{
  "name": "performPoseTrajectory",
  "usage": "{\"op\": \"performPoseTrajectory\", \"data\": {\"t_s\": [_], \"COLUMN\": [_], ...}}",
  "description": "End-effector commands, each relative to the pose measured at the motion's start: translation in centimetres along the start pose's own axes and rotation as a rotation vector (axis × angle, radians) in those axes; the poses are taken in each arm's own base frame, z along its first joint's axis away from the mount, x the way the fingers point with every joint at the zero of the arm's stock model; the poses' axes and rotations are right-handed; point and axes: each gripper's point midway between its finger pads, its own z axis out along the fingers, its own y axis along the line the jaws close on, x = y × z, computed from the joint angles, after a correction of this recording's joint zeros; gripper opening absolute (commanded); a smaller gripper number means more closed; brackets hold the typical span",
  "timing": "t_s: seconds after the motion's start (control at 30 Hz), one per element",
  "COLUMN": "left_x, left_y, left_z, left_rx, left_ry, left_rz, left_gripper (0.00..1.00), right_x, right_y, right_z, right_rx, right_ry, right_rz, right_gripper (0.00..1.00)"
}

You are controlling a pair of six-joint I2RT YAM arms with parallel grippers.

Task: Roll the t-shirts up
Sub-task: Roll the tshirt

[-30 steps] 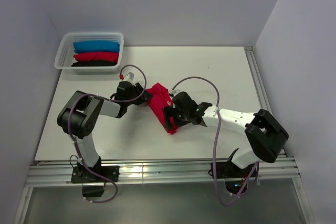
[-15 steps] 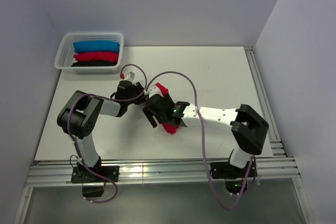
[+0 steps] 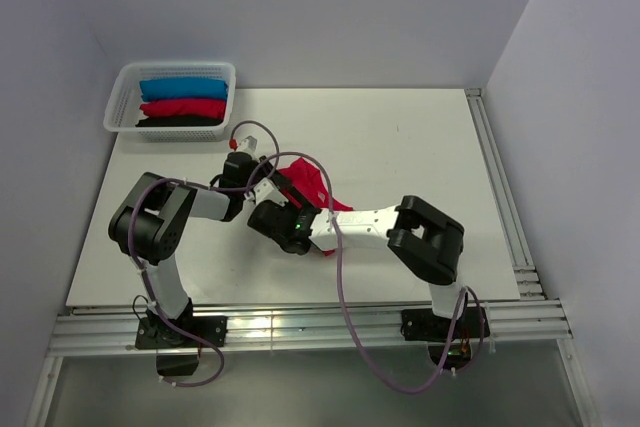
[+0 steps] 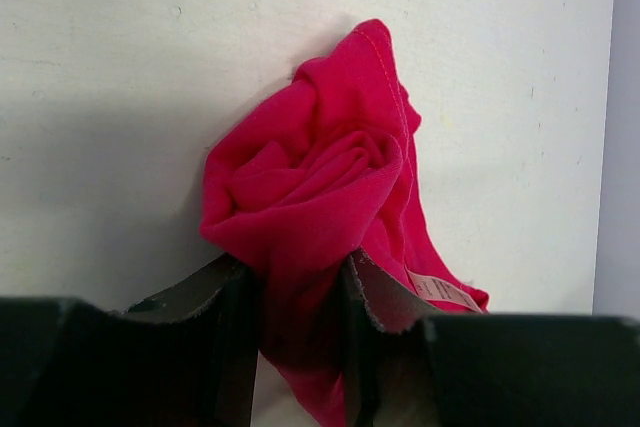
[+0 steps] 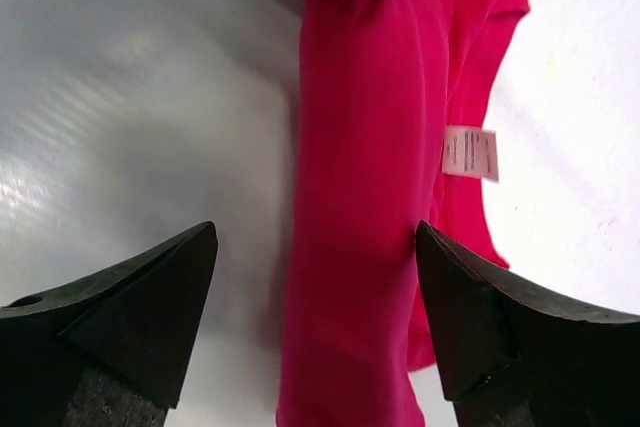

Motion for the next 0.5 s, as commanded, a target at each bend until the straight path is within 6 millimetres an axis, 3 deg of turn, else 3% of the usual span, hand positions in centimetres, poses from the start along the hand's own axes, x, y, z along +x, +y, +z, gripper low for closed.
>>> {"op": "performPoseTrajectory", "data": {"t_s": [0.0, 0.2, 0.47], "left_x": [0.7, 0.8, 0.7], "left_y": [1.0, 1.0, 1.0], "left_z": [-0.1, -0.1, -0.2], "left_rx": [-0.043, -0.042, -0.042], "left_ry": [0.032, 0.033, 0.031], "left_rz": [0.027, 0.028, 0.028], "left_gripper": [0.07, 0.06, 0.06], "right_x": [-2.2, -1.7, -0.6], "right_y": [-0.6, -0.8, -1.6], "right_z": [0.7, 2.1, 2.6], "right_rx": [0.089, 0.162, 0.215], "right_ry": [-0.047, -0.015, 0.002], "right_rz": [-0.015, -0.052, -0.067], "right_gripper": [0.85, 0.83, 0.68]}}
